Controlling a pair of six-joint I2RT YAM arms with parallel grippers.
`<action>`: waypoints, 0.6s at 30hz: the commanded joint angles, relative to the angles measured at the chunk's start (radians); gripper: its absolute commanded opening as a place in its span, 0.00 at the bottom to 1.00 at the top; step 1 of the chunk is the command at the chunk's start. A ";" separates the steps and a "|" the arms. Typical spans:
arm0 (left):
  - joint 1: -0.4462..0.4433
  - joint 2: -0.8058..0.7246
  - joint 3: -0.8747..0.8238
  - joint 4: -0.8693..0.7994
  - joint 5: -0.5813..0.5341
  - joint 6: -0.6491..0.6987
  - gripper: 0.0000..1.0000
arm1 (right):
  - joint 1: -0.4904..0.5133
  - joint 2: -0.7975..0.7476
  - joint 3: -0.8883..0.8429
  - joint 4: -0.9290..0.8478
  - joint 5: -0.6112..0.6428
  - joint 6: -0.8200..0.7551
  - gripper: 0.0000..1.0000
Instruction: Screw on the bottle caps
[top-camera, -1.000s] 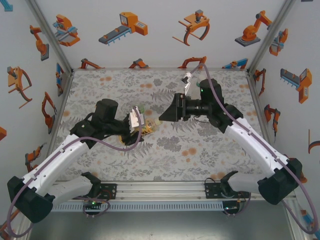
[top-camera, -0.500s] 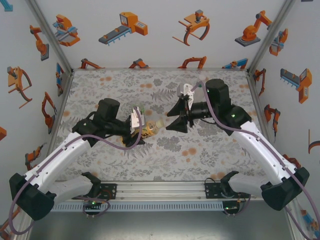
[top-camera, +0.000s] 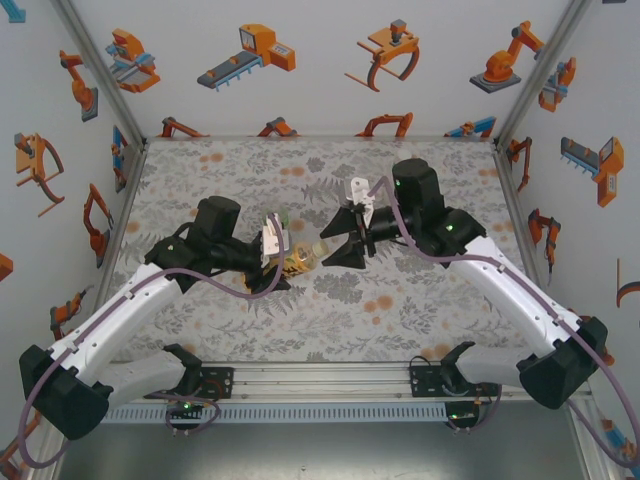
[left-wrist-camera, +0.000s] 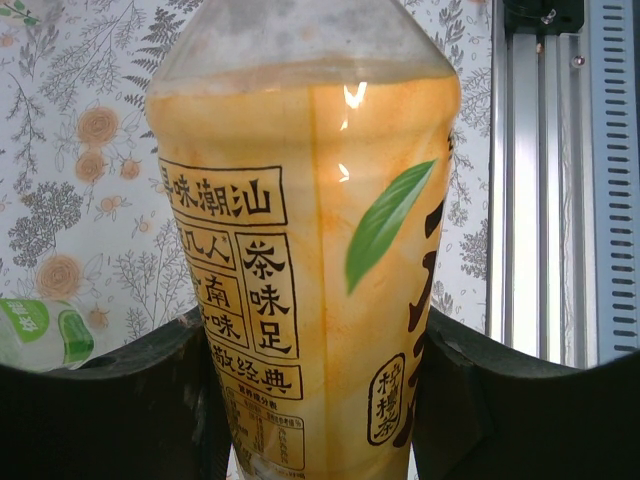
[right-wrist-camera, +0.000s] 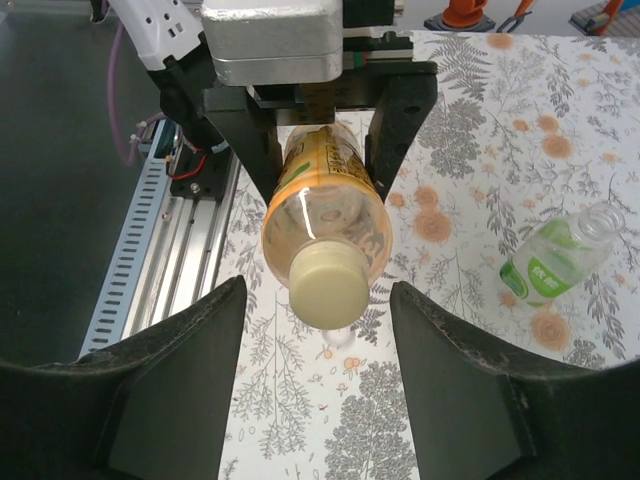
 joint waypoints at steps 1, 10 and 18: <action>0.002 0.001 0.034 -0.012 0.037 0.020 0.00 | 0.010 -0.004 0.020 0.041 -0.018 -0.027 0.53; 0.002 -0.006 0.034 -0.012 0.039 0.022 0.00 | 0.010 0.004 0.017 0.043 0.004 -0.026 0.45; 0.002 -0.009 0.033 -0.011 0.038 0.023 0.00 | 0.010 0.011 0.016 0.042 0.018 -0.026 0.45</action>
